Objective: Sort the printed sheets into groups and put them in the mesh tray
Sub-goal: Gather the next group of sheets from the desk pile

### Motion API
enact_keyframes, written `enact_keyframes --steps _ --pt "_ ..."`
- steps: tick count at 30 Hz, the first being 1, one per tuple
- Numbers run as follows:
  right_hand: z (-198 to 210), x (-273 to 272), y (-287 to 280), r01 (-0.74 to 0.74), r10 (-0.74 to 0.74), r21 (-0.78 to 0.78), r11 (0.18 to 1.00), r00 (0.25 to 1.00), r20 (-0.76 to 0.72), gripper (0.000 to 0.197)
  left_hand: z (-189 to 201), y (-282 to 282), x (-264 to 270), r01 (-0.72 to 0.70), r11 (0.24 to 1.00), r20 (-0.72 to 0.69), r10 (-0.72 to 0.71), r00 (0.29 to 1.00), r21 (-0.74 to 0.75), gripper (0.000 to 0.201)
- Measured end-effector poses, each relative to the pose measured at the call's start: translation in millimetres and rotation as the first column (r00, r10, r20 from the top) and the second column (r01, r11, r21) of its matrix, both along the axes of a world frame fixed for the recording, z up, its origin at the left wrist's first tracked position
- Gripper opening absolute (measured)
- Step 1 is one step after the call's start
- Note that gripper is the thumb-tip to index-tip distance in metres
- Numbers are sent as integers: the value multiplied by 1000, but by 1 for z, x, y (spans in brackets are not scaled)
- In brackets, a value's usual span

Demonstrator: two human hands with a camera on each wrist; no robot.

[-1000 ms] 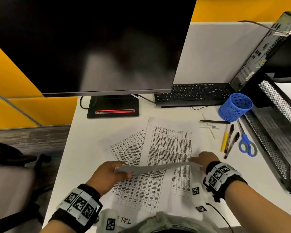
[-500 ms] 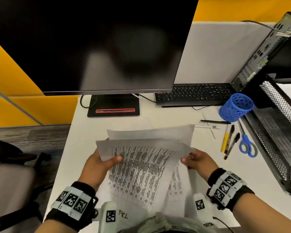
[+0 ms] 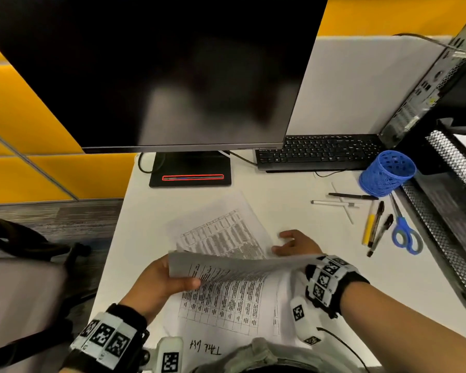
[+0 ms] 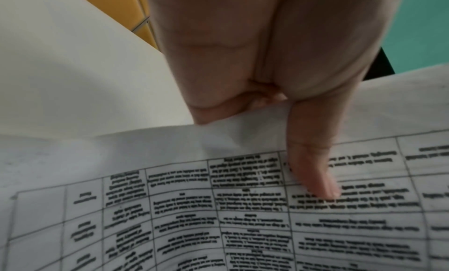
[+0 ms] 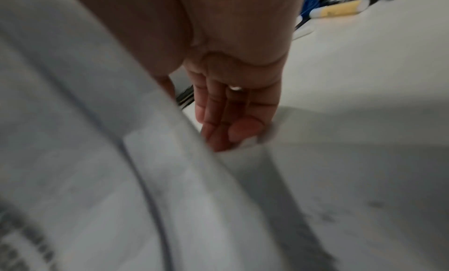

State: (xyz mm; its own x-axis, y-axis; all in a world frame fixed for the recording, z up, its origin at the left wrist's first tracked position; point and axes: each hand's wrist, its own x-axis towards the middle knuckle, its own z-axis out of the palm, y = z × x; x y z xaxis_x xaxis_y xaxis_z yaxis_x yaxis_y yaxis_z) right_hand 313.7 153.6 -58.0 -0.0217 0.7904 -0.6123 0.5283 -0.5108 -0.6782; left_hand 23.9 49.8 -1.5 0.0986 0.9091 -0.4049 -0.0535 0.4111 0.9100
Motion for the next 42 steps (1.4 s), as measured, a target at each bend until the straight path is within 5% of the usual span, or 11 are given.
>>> enact_keyframes --steps 4,7,10,13,15,17,21,27,30,34,42 --pt "6 -14 -2 -410 423 -104 906 867 264 26 2 -2 -1 -18 999 26 19 999 -41 75" --pt "9 -16 -7 -454 472 -133 881 829 298 45 2 -3 -4 -42 999 15 42 999 -24 71" --pt "10 -6 -11 -332 316 15 943 910 267 29 9 -4 -3 -135 991 28 136 990 -11 74" --pt "14 11 -17 -145 135 155 977 988 75 18 13 2 -6 -273 962 34 273 961 -5 66" --pt "27 19 -20 -105 110 196 975 994 -17 17 16 10 -8 -371 929 65 369 927 15 48" --pt "36 24 -21 -63 83 201 978 992 -91 22 20 19 -7 -446 894 111 440 891 34 52" --pt "46 18 -25 -37 69 197 980 985 -155 27 33 40 4 -472 878 156 458 875 73 34" --pt "67 5 -30 108 -56 171 979 957 -285 25 44 63 24 -474 862 69 470 880 183 48" --pt "85 7 -26 259 -167 196 946 905 -390 39 49 69 34 -492 836 12 504 863 245 45" --pt "110 -1 -19 150 -34 433 889 964 -264 23 67 72 56 -452 808 -27 498 867 378 39" --pt "140 -14 -25 285 -21 694 661 932 -363 19 109 60 79 -336 607 -39 519 854 720 38"
